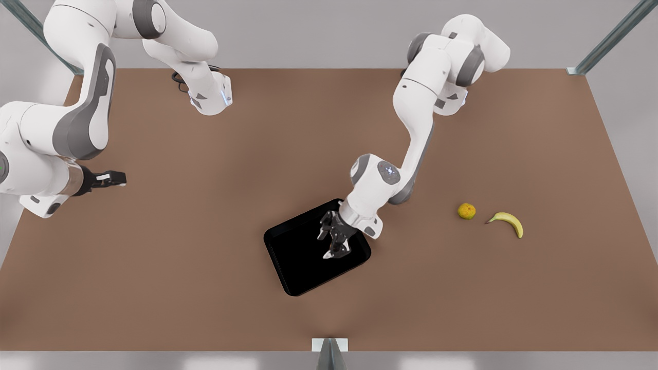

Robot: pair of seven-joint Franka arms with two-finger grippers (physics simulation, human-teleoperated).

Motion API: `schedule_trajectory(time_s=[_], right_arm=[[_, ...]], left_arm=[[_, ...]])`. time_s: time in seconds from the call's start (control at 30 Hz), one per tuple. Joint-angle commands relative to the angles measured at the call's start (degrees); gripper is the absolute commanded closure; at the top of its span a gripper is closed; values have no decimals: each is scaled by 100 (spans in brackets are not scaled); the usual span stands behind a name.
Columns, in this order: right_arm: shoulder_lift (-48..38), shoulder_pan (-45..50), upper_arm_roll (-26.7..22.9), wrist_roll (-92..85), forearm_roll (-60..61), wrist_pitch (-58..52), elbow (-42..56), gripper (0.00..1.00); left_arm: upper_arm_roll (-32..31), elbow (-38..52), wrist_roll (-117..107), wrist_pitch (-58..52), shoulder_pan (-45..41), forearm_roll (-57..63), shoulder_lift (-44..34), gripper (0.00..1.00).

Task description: Place the storage box in the middle with the right arm, and place the apple in the storage box with the left arm

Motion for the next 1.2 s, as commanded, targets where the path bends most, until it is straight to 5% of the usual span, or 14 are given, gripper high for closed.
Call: schedule_trajectory(time_s=[0.0, 0.13, 0.3, 0.5, 0.6, 0.67, 0.73, 0.8, 0.87, 0.97, 1.03, 1.07, 1.1, 1.17], right_arm=[[0, 0, 0, 0, 0, 0, 0, 0], [8, 0, 0, -9, 0, 0, 0, 0], [0, 0, 0, -44, -18, 0, 9, 0], [8, 0, 0, -44, -18, 0, 9, 0], [0, 0, 0, -53, -18, 0, 18, 0], [0, -9, 0, -53, -18, 0, 26, 0], [8, -9, 0, -53, -18, 9, 26, 0], [8, -9, 0, -53, -18, 18, 18, 0], [8, -9, 0, -53, -18, 18, 18, 0], [8, -9, 0, -53, -18, 18, 18, 0], [8, -9, 0, -62, -18, 18, 18, 0], [8, -26, 0, -62, -18, 18, 18, 0], [8, -26, 0, -62, -18, 18, 18, 0], [8, -26, 0, -62, -18, 18, 18, 0]], left_arm=[[-2, 6, 86, -56, -36, -2505, -2, 0], [-20, -3, 192, -223, -72, -1478, -28, 0], [183, -82, 376, -1962, 332, 817, -537, 0], [920, -1233, 4155, -3528, 491, 2953, -2005, 0], [1105, -2067, 6843, -4204, 1079, 3050, -3165, 0], [1114, -2051, 8801, -5231, 1860, 3041, -3692, 0], [1097, -934, 9060, -5479, 2328, 3085, -3131, 0], [650, -987, 9051, -5558, 2757, 3146, -3543, 0], [-942, -1118, 10930, -6357, 4349, 3208, -4123, 0], [-1188, -2507, 11670, -6472, 4296, 3674, -5415, 1], [-1171, -2139, 11688, -6436, 3831, 3656, -4775, 0], [-1162, -314, 11626, -7419, 3804, 3648, -3467, 0], [-1153, -46, 11600, -7562, 3752, 3648, -3288, 0], [-1162, -2609, 11530, -5772, 3734, 3656, -4790, 0]])
